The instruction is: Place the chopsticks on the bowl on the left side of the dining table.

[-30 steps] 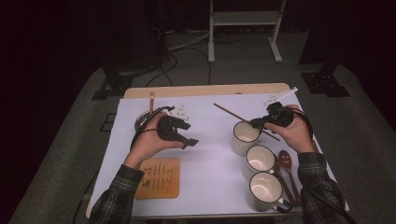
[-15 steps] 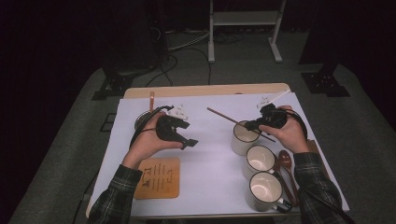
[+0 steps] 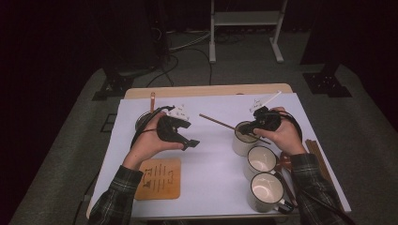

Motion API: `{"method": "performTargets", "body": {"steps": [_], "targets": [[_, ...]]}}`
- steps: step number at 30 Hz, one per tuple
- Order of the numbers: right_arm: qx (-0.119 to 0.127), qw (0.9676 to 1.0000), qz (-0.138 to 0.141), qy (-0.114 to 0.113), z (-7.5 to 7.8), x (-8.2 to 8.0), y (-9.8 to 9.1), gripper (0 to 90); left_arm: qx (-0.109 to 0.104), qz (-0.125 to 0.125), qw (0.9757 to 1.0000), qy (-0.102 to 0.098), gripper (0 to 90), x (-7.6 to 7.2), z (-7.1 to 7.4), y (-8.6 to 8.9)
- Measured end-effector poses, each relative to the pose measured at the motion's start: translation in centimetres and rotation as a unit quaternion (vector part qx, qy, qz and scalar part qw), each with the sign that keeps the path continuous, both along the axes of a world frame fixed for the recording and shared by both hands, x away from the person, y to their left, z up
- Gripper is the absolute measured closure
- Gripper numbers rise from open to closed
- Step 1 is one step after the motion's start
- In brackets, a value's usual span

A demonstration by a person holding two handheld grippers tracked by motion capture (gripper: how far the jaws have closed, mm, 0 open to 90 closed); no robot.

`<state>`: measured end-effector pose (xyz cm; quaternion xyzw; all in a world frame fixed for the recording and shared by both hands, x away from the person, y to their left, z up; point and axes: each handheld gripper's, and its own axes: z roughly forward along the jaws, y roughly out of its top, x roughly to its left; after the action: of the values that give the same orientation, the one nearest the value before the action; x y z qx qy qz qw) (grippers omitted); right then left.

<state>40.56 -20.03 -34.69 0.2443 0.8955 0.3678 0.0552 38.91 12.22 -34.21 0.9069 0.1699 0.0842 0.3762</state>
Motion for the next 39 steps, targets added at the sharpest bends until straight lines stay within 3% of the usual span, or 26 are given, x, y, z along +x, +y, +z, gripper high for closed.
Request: {"method": "performTargets", "body": {"steps": [13,21,28,39], "targets": [[-0.010,0.9990,0.043,0.001,0.0,-0.1,2.2,84.8,-0.009,-0.002,0.9999,-0.006,18.7,-0.1,0.3,0.1],[-0.016,0.9970,0.076,0.000,0.1,-0.4,3.3,84.8,-0.006,-0.017,0.9998,-0.008,21.8,-0.3,0.3,-0.2],[-0.026,0.9941,0.106,0.003,0.1,-0.5,4.1,84.8,-0.006,-0.031,0.9994,-0.012,23.3,-0.6,0.3,-0.4],[-0.027,0.9890,0.146,0.010,0.4,-0.6,5.1,84.8,0.015,-0.062,0.9978,-0.018,29.1,-0.9,-0.1,-1.3]]}}
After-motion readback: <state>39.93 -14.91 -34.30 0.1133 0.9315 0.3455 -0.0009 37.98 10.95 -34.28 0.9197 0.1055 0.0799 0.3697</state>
